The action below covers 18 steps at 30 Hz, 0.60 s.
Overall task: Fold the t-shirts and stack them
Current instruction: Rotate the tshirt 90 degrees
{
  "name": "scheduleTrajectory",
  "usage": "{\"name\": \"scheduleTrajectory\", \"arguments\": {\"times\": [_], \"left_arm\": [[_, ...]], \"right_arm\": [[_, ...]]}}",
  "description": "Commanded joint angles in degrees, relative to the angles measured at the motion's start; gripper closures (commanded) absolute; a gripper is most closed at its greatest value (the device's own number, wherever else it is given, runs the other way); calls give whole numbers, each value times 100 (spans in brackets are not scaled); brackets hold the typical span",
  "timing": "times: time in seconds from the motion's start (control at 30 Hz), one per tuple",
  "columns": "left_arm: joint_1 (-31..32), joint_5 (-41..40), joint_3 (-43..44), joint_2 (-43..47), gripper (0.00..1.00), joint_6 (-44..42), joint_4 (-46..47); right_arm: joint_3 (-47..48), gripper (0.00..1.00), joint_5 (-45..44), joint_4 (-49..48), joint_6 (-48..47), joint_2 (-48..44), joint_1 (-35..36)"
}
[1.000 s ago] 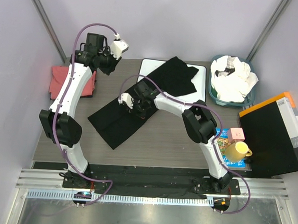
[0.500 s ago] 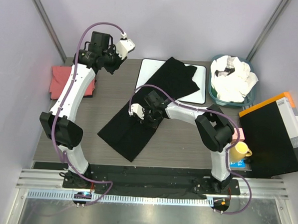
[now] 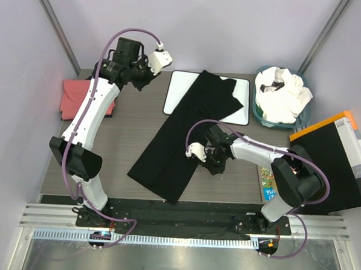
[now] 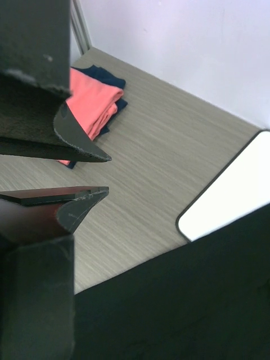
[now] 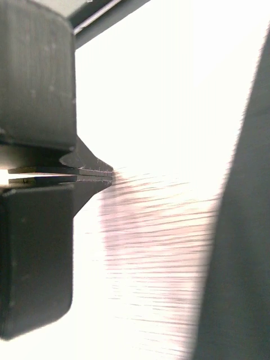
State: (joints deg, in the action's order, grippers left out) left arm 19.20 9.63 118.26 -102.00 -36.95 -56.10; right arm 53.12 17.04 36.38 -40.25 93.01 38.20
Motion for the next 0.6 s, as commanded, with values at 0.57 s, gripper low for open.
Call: {"name": "scheduleTrajectory", "arguments": {"times": [0.57], "left_arm": [[251, 171, -1569, 435, 92, -682, 696]], "right_arm": [[3158, 99, -2996, -3568, 1748, 1990, -1455]]}}
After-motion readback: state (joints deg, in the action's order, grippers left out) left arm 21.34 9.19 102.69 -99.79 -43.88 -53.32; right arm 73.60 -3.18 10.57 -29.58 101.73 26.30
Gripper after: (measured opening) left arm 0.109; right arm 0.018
